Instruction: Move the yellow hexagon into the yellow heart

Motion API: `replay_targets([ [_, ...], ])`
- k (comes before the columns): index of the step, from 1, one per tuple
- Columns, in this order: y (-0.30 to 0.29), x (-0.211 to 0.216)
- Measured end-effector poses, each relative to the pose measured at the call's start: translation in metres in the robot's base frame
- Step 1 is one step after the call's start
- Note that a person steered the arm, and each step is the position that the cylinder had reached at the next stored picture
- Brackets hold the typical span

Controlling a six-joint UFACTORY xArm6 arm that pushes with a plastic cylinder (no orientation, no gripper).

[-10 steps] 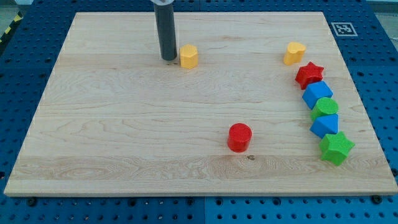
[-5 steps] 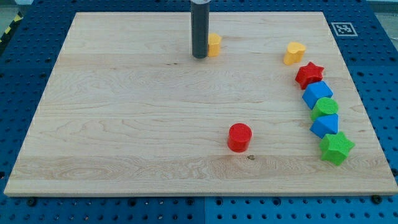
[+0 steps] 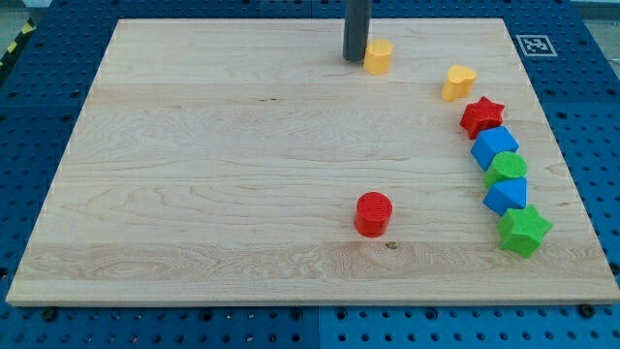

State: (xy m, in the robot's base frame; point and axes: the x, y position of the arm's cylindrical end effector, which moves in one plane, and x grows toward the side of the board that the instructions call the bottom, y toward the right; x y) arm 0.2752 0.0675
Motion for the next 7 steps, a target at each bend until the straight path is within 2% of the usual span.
replay_targets([
  [5, 0.113, -0.015],
  [6, 0.115, -0.022],
  [7, 0.093, -0.022],
])
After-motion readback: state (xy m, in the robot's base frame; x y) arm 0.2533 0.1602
